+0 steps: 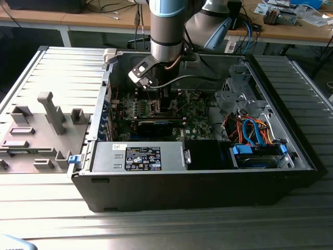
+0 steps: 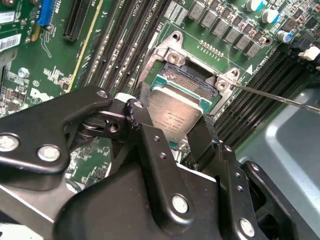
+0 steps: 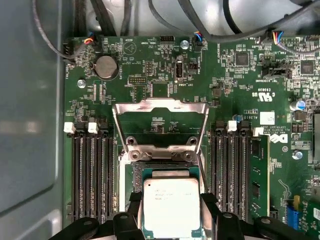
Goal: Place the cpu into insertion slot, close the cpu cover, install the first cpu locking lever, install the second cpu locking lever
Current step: 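Place the cpu into insertion slot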
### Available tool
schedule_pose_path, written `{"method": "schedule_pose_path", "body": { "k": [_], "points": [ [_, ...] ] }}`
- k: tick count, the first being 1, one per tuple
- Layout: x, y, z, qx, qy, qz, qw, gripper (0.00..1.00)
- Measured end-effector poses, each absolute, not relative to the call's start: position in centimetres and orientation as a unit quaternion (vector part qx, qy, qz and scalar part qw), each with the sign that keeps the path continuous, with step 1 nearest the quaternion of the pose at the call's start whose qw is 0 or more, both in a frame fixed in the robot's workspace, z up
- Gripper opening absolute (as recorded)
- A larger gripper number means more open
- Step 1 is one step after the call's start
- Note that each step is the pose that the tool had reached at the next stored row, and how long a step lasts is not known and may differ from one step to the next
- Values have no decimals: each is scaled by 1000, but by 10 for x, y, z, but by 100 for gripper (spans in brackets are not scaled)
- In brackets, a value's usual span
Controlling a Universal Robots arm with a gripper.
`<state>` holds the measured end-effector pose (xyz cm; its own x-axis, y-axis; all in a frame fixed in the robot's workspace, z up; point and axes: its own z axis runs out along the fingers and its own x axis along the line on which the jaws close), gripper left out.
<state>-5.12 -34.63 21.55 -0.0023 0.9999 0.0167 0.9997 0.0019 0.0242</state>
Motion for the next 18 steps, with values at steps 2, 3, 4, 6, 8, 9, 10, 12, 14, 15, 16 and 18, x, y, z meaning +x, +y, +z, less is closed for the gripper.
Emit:
{"method": "schedule_pose_path", "body": {
  "k": [2, 3, 4, 6, 8, 9, 10, 12, 14, 15, 16, 18],
  "points": [
    [-51, -346, 213, 709, 705, 15, 3, 55],
    [-51, -346, 211, 711, 703, 14, 3, 55],
    [-51, -346, 210, 712, 702, 15, 3, 55],
    [-52, -345, 209, 712, 702, 14, 3, 55],
    [-52, -343, 209, 712, 702, 14, 3, 55],
    [-52, -342, 209, 713, 702, 14, 3, 55],
    [-52, -342, 208, 713, 701, 15, 3, 55],
    [-53, -342, 207, 714, 700, 14, 3, 55],
    [-53, -342, 206, 717, 697, 14, 3, 55],
    [-53, -341, 205, 717, 697, 14, 3, 55],
    [-53, -341, 205, 717, 697, 14, 3, 55],
    [-53, -340, 202, 717, 697, 14, 3, 55]
  ]
}}
